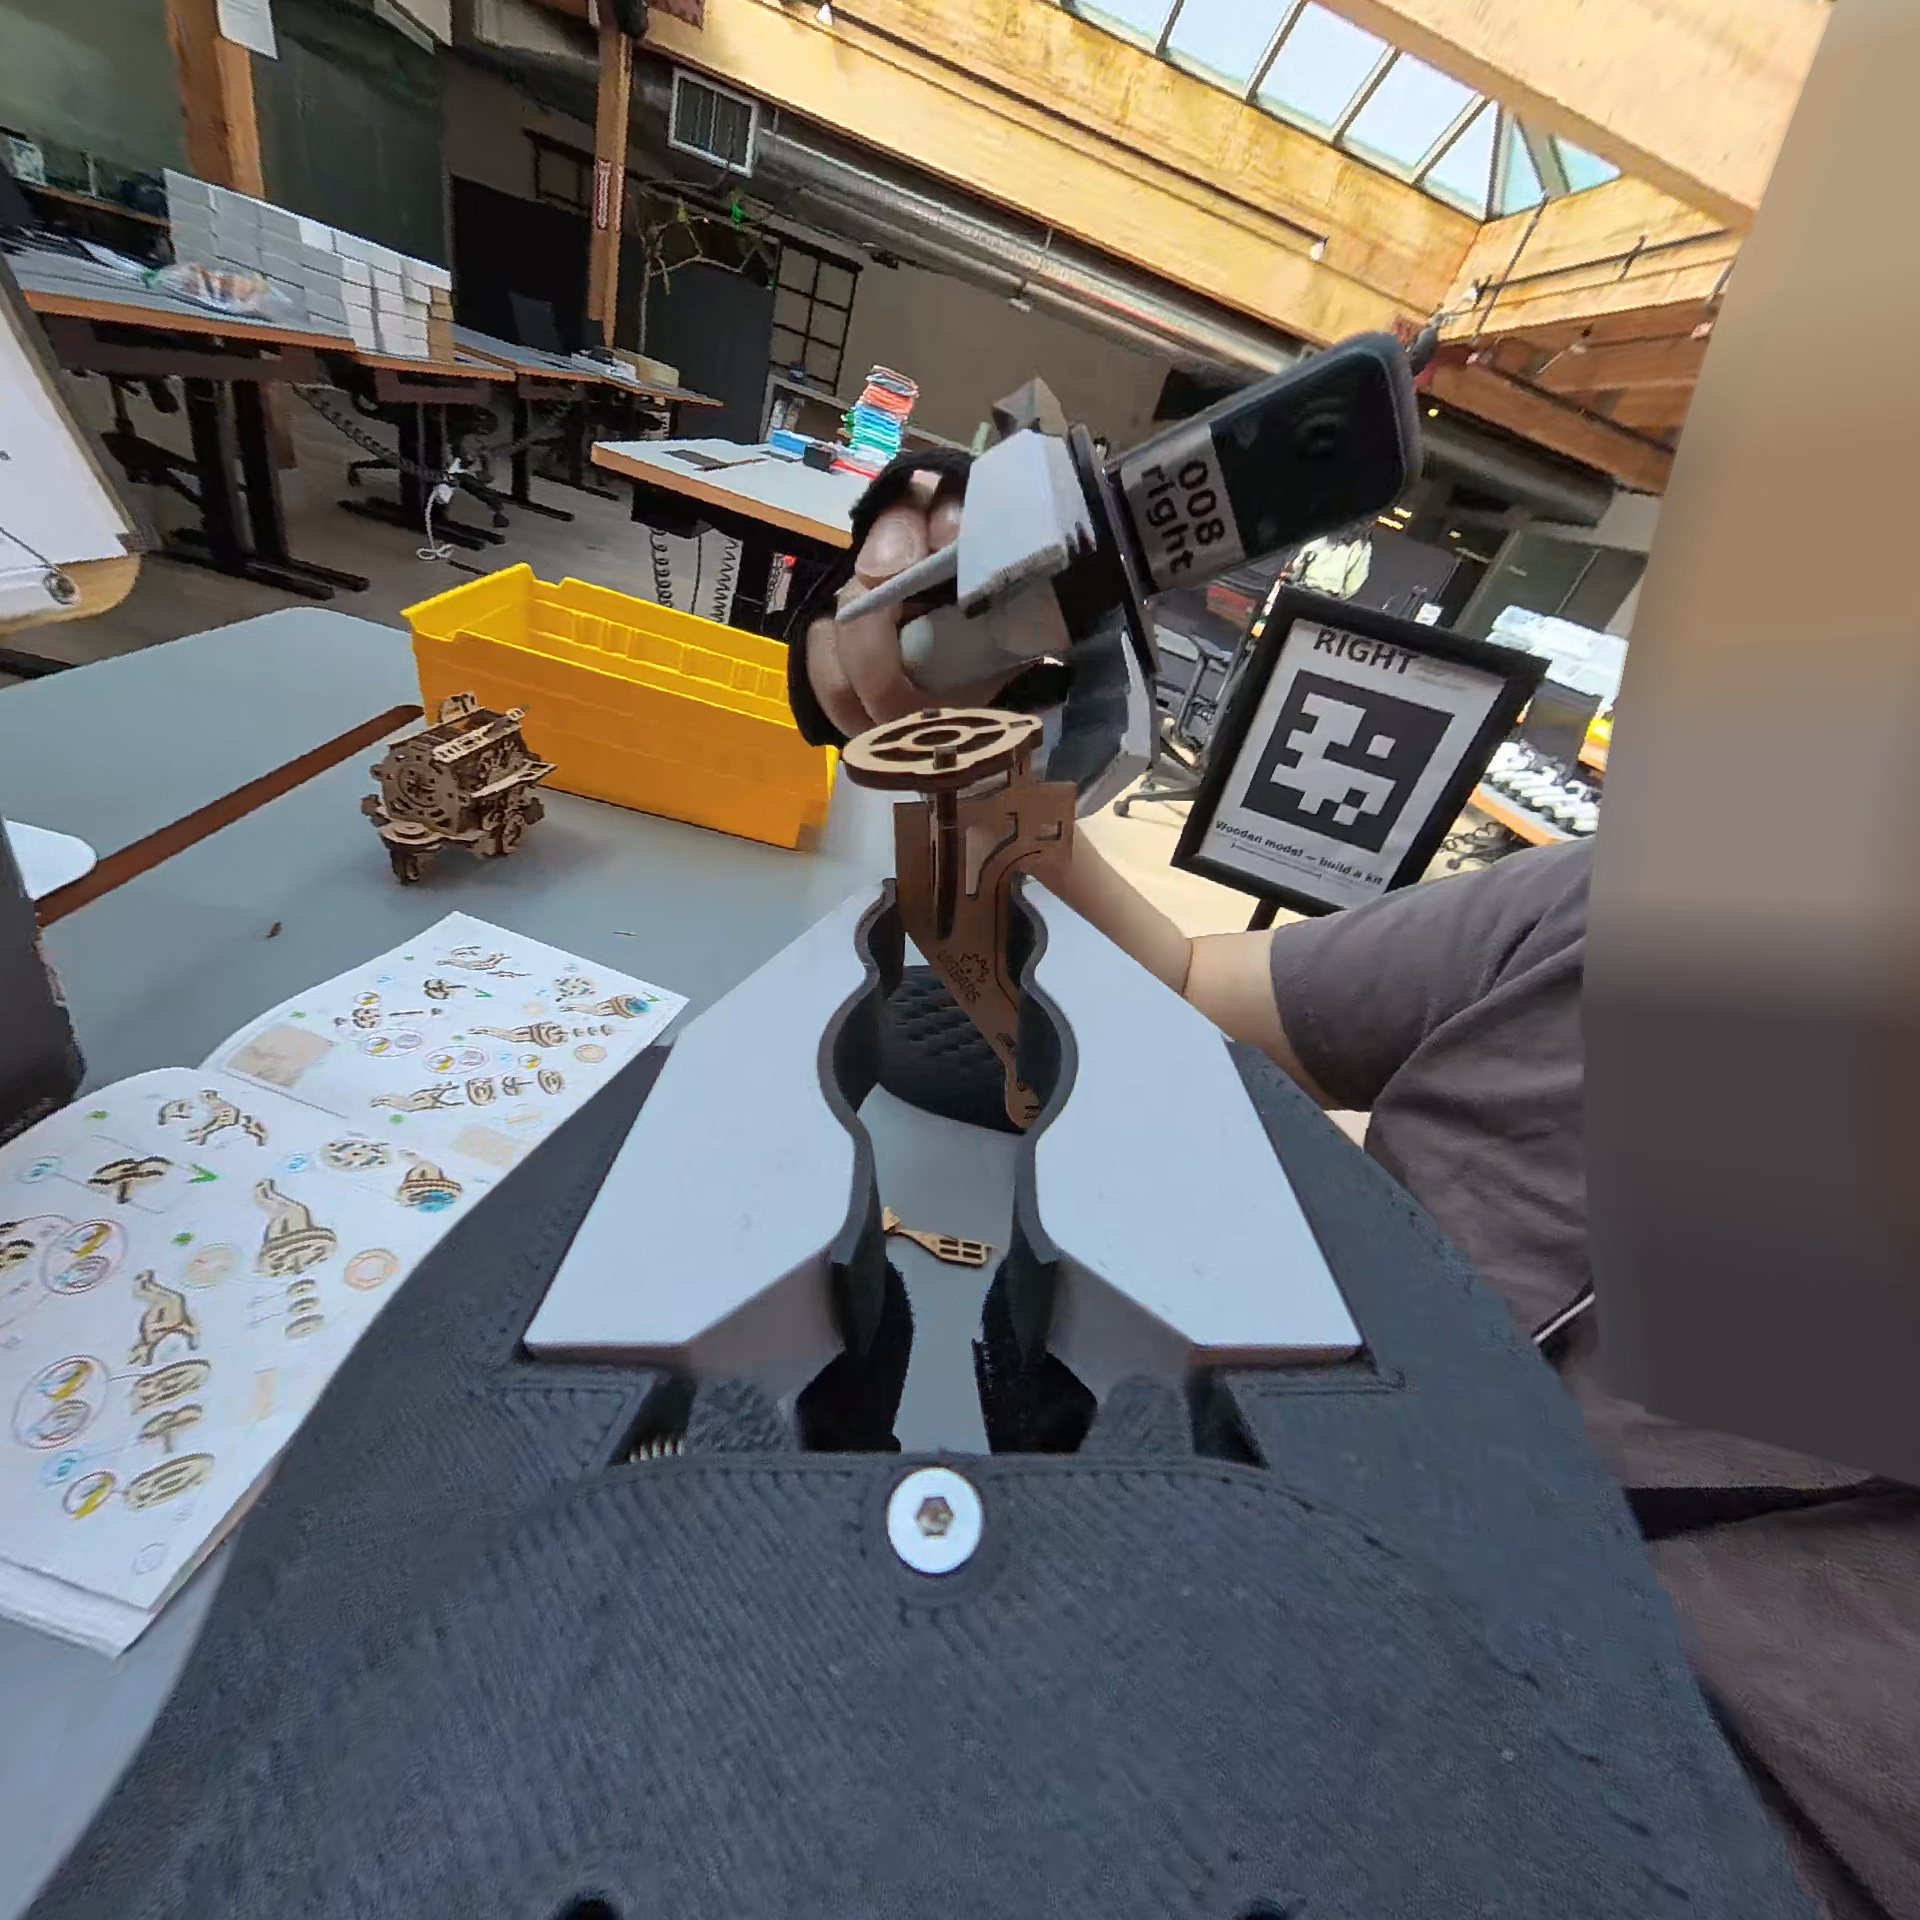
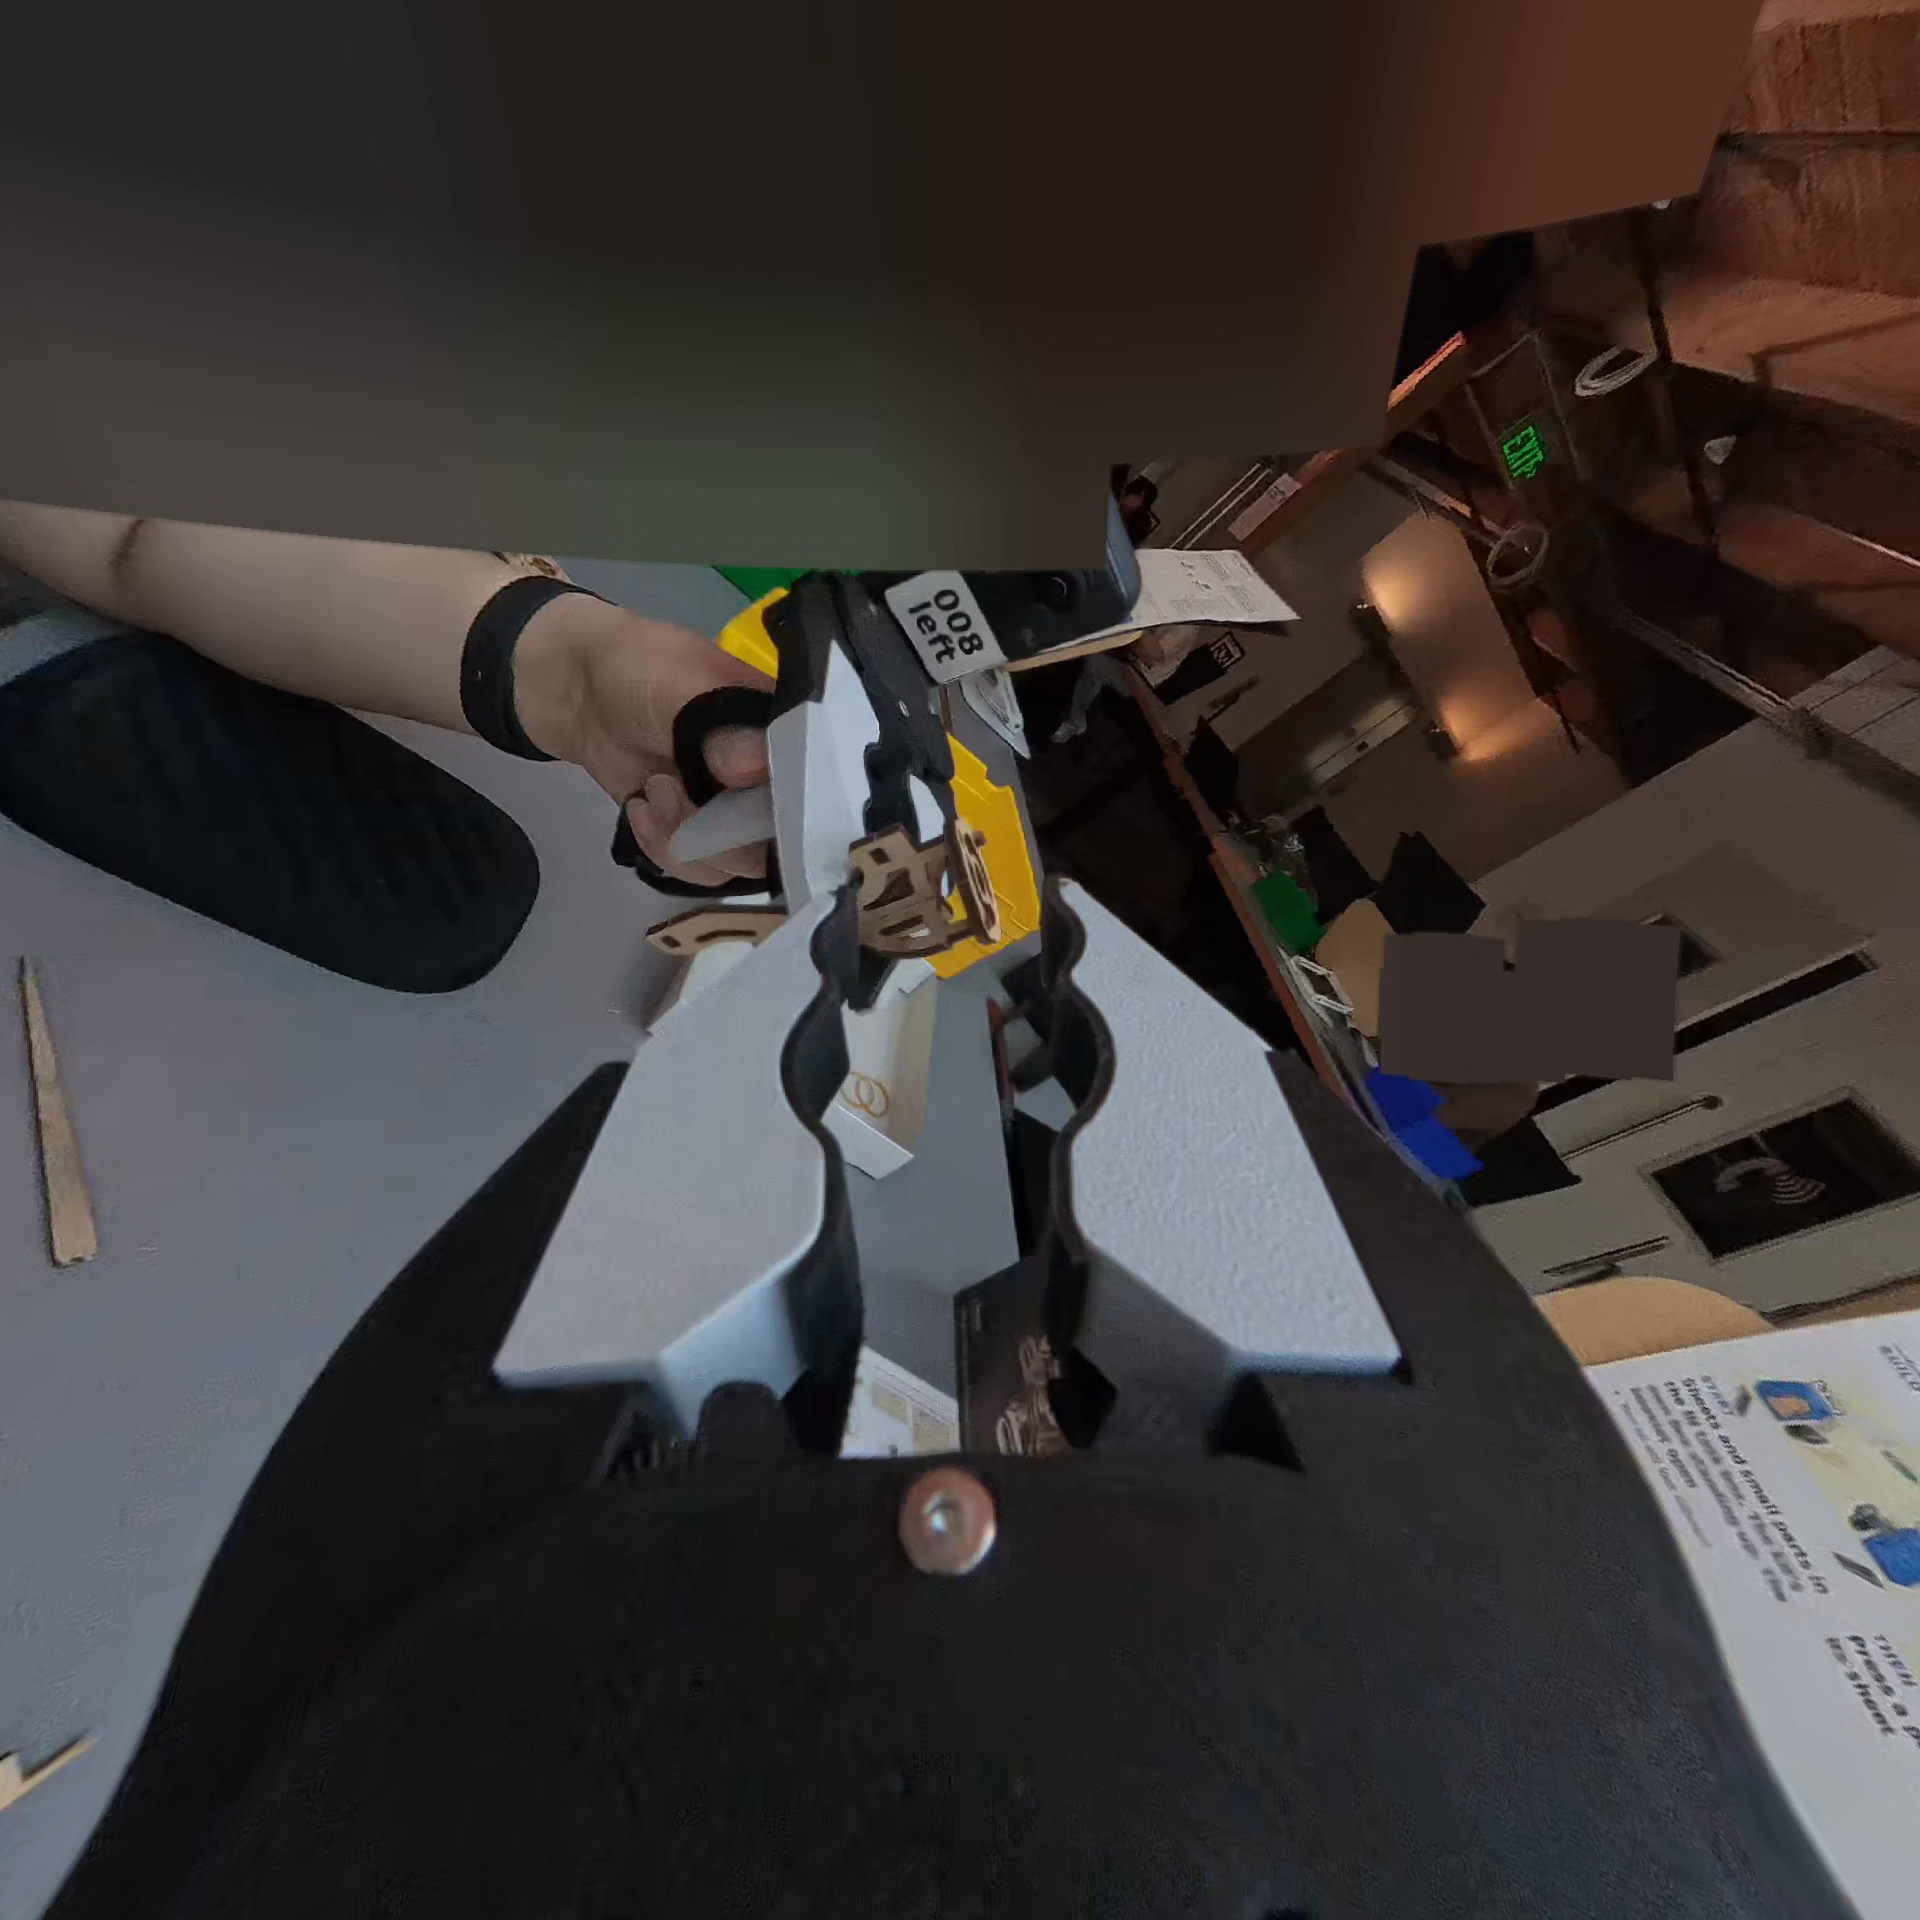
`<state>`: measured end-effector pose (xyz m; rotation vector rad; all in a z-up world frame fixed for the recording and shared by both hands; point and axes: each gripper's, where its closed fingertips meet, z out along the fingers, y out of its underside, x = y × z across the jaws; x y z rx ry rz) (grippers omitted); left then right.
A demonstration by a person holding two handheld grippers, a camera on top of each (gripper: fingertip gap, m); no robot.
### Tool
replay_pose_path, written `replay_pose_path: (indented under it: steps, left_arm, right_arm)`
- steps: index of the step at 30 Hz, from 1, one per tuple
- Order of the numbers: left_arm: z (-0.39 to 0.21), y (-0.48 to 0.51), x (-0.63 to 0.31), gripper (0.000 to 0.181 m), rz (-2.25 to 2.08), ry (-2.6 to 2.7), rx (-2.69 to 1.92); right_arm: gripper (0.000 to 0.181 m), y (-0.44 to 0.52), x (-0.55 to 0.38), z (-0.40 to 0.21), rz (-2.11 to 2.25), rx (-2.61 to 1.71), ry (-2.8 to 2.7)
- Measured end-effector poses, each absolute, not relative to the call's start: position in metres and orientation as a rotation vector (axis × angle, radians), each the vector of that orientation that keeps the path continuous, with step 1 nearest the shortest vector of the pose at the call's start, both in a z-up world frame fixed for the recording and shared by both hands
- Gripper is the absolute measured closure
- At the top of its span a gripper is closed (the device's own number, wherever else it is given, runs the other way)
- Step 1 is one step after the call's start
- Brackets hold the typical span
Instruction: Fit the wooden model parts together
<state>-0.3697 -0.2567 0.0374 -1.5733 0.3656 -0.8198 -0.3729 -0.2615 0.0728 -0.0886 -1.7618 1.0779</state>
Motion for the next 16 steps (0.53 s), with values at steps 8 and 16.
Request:
replay_pose_path:
  steps: [8,16]
  left_arm:
    - [0.043,-0.261,-0.369,0.164,-1.015,0.318,-1.532]
    - [0.048,-0.267,-0.364,0.163,-1.125,0.320,-1.514]
  right_arm:
    - [0.131,-0.263,-0.382,0.075,0.850,-0.054,-1.669]
    - [0.128,-0.265,-0.386,0.062,0.751,0.000,-1.704]
